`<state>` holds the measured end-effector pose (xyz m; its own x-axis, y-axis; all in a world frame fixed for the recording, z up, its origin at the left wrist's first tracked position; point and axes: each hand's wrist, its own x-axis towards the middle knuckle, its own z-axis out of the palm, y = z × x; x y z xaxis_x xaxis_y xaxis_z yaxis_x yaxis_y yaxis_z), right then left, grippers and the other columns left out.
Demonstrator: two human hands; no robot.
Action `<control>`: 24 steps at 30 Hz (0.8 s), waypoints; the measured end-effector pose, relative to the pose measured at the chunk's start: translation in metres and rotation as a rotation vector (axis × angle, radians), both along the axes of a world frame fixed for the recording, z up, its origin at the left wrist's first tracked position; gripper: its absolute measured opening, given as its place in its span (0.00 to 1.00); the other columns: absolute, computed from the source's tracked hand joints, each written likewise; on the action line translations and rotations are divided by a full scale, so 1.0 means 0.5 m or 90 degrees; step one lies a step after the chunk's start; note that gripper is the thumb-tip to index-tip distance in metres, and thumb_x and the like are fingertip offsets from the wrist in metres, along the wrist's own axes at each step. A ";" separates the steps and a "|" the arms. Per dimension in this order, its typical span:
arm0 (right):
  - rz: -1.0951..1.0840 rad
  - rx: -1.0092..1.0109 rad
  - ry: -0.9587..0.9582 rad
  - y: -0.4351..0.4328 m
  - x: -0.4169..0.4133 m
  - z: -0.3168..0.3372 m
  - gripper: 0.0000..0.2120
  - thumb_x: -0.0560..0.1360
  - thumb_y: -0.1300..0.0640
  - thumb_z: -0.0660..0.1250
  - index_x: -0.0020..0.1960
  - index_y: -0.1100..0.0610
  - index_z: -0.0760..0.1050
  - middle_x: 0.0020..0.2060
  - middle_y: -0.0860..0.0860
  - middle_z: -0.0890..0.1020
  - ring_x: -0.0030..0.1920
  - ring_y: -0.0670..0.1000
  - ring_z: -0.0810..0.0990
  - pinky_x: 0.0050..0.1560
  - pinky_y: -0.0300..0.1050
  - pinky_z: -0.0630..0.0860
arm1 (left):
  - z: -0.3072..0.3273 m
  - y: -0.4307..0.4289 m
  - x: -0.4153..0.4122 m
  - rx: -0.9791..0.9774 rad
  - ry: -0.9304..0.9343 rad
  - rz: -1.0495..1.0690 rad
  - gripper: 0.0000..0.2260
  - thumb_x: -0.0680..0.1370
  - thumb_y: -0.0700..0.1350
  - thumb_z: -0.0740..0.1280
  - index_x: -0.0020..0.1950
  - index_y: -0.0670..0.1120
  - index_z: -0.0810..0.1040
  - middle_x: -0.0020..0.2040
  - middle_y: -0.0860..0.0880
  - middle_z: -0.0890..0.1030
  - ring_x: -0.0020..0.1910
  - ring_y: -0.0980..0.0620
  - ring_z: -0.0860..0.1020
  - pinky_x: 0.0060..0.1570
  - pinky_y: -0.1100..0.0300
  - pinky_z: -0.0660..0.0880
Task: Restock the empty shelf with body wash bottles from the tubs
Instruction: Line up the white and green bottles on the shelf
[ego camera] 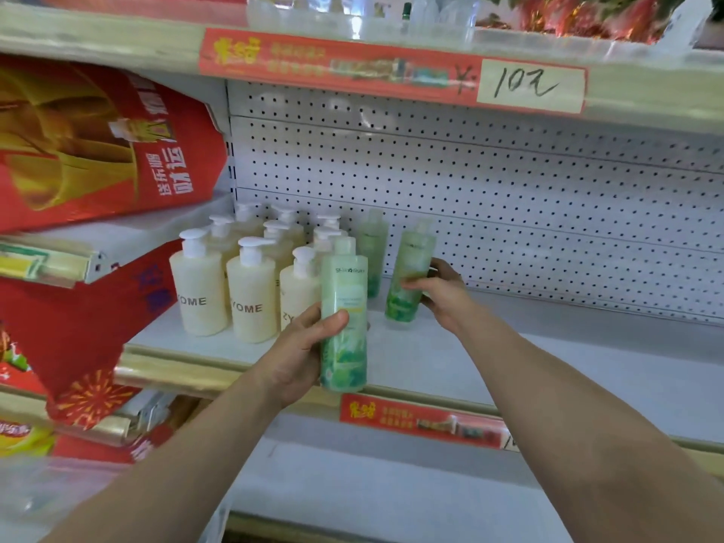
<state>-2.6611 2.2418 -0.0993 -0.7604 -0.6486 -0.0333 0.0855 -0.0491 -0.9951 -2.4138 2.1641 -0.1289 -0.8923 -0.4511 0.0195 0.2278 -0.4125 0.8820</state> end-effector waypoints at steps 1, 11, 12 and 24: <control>-0.008 0.014 0.017 -0.006 -0.008 -0.007 0.32 0.61 0.74 0.77 0.61 0.58 0.75 0.53 0.56 0.84 0.55 0.58 0.83 0.53 0.53 0.81 | -0.004 0.004 -0.003 0.000 0.001 0.001 0.37 0.63 0.51 0.80 0.68 0.41 0.74 0.58 0.39 0.81 0.57 0.44 0.80 0.52 0.51 0.79; 0.004 0.058 0.129 -0.043 -0.067 -0.035 0.30 0.67 0.70 0.77 0.66 0.59 0.71 0.54 0.53 0.81 0.51 0.52 0.80 0.46 0.43 0.76 | -0.020 0.025 -0.032 0.014 0.001 0.026 0.34 0.66 0.48 0.78 0.68 0.39 0.74 0.58 0.38 0.81 0.56 0.44 0.81 0.50 0.52 0.79; 0.006 0.065 0.141 -0.048 -0.075 -0.036 0.31 0.68 0.69 0.77 0.67 0.59 0.70 0.56 0.54 0.81 0.52 0.53 0.80 0.46 0.42 0.76 | -0.019 0.026 -0.035 0.015 0.000 0.025 0.36 0.63 0.50 0.80 0.67 0.39 0.74 0.58 0.38 0.81 0.56 0.44 0.81 0.50 0.52 0.79; 0.022 0.134 0.210 -0.085 -0.119 -0.035 0.28 0.72 0.65 0.75 0.70 0.59 0.71 0.59 0.55 0.80 0.55 0.54 0.79 0.50 0.47 0.74 | -0.015 0.025 -0.056 0.027 -0.034 0.037 0.31 0.68 0.47 0.75 0.69 0.41 0.72 0.60 0.38 0.81 0.58 0.43 0.81 0.52 0.49 0.79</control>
<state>-2.7206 2.1991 -0.1168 -0.7306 -0.6787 0.0748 -0.2430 0.1561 -0.9574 -2.4416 2.1768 -0.1363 -0.8641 -0.5012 -0.0470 0.2058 -0.4369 0.8756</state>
